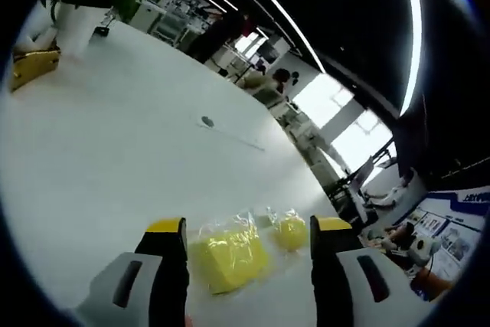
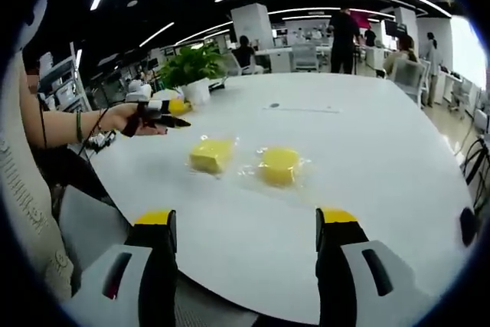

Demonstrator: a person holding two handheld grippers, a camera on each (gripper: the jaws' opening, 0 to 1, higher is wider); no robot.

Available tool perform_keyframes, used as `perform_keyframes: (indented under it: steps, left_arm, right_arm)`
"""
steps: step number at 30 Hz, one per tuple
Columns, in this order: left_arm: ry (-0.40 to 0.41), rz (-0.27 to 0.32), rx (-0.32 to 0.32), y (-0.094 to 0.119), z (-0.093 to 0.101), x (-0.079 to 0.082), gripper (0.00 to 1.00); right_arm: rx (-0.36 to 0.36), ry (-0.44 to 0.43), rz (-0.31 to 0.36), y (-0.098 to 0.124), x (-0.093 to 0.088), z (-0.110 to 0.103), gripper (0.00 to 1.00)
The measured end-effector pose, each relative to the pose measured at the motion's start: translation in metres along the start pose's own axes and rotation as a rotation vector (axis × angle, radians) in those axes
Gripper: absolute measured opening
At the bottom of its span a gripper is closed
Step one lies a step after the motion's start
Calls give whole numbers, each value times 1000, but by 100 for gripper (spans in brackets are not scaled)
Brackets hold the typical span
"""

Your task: Compare the silicone blocks by pressing each to a similar depth, holding the contact briefly, and releasing to observe deformation and rebound differences across the visible hardness samples.

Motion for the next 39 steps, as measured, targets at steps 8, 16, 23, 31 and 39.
perform_keyframes:
  steps: [8, 16, 23, 31, 39]
  left_arm:
    - [119, 38, 21, -19, -37, -21, 66]
    - [193, 62, -32, -38, -47, -36, 53]
    - [296, 138, -79, -46, -68, -45, 32]
    - [353, 184, -63, -42, -78, -50, 13]
    - [319, 200, -79, -41, -74, -47, 1]
  right_arm:
    - [-8, 10, -32, -2, 2, 4, 70]
    - [-28, 32, -59, 0, 5, 10, 70]
    - [-40, 36, -78, -1, 5, 16, 70]
    - [-42, 37, -96, -3, 2, 17, 69]
    - [-39, 41, -95, -6, 4, 17, 69]
Point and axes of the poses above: the point that each gripper's makers call its tool centre point, and the gripper's own axes: y roughly backward along the fingers, z roughly to its right, x roughly out of its top, the point moved 10 cm from there along y, roughly backward along the fingers, and after that the axes turned 7 degrees about -x, right-handed, at the moved point
